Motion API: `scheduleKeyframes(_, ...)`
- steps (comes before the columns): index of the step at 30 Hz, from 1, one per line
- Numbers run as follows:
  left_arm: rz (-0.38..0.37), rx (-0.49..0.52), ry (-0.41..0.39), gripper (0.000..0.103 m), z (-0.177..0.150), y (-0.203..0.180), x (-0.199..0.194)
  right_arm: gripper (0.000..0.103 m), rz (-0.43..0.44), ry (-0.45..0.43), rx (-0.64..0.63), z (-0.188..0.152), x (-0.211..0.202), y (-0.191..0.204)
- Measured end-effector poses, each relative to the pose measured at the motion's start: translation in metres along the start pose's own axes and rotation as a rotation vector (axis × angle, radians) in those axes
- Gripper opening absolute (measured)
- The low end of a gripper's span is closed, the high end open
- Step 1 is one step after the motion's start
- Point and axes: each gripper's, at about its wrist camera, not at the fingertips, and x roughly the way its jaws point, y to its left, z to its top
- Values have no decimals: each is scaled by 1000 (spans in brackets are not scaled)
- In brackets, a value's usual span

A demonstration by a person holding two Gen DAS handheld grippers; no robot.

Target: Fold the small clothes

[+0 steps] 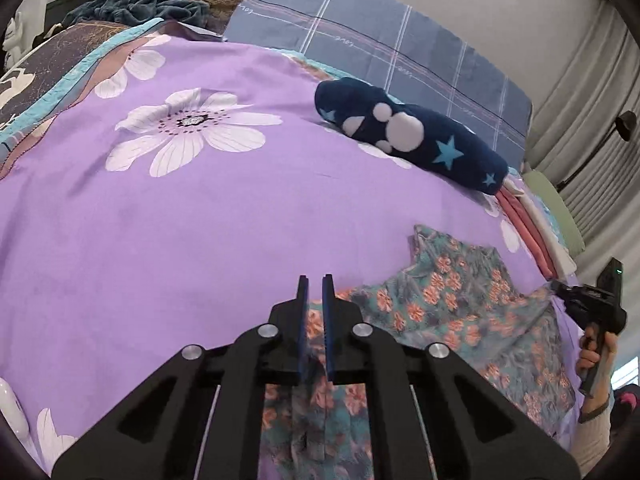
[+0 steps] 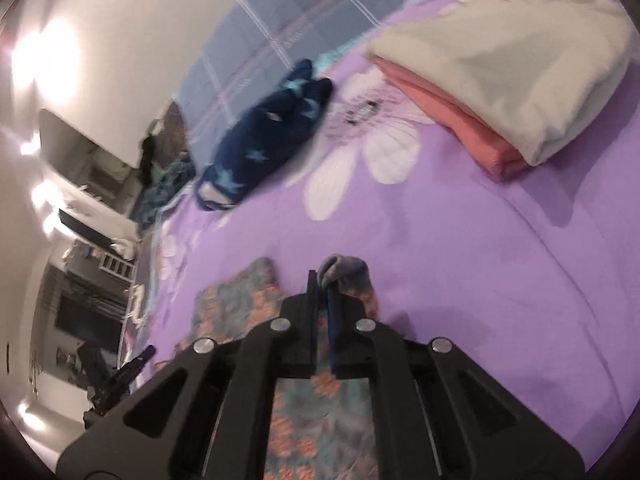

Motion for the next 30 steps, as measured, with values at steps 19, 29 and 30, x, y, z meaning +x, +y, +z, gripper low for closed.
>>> scheduleKeyframes(19, 510, 785, -31, 83, -71, -90, 21, 63, -346, 47, -646, -67, 8, 57)
scheduleKeyframes(29, 232, 260, -51, 86, 33, -30, 20, 63, -275, 60, -445, -13, 37, 31)
scheduleKeyframes(30, 142, 226, -6, 86, 30, -24, 21, 62, -246, 64, -425, -10, 37, 28)
